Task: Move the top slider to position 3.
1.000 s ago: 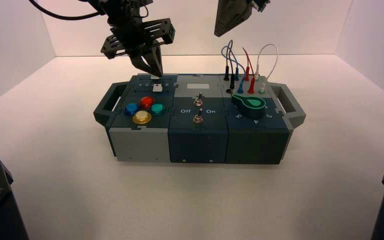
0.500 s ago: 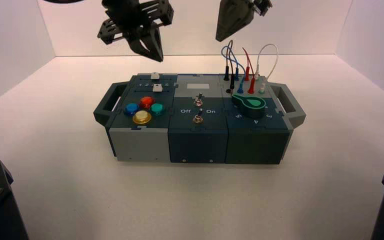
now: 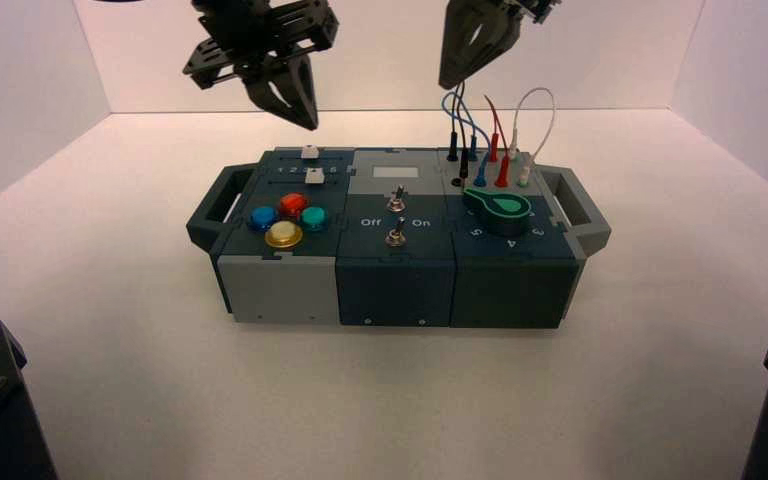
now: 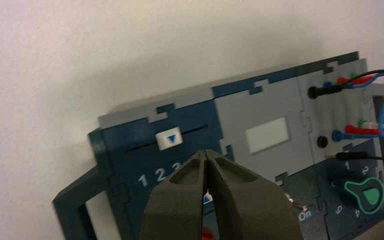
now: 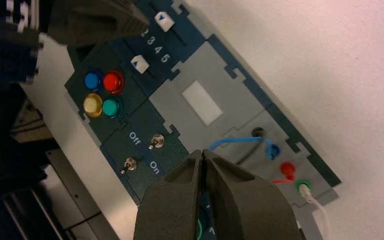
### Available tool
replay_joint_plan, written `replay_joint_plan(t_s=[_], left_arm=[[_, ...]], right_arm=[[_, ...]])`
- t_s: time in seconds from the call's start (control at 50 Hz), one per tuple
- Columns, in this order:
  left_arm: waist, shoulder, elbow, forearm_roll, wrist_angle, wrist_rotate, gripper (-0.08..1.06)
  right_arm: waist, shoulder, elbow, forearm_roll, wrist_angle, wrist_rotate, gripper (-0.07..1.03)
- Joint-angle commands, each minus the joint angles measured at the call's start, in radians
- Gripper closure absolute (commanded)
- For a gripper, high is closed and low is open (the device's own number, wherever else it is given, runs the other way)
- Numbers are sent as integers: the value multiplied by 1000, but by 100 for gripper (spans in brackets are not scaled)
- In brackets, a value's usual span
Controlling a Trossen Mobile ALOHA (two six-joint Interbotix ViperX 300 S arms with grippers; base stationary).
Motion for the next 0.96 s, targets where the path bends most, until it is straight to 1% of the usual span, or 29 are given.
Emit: replay_joint_plan(t_s=[0.02,0.22,0.38,0.44,0.48,0.58,0.8,0.96], left_arm=[[32,-46,-25,5,23,12,101],[60,-77,-21,6,40,21,101],[72,-101,-25,11,67,40,101],[77,-106,-25,11,83,49,101],[86,-115,-25,11,95,64,101],[94,-129,-20,11,103,87,101],[95,-135,-3,11,100,91,101],[95,-126,-8,11,94,92,101]], right_arm=[[31,-38,-8,-11,-25,-2,98],[37,-38,-14,-11,-25,-3,98],[37,-52,-8,-11,-18,-6,98],[37,-58,-5,-12,-12,-11,98],[37,-69,2,-14,-9,-12,98],[37,-81,11,-15,-8,-14,98],[35,-89,32,-17,-2,-14,98],[37,-89,37,-25,-2,-14,98]])
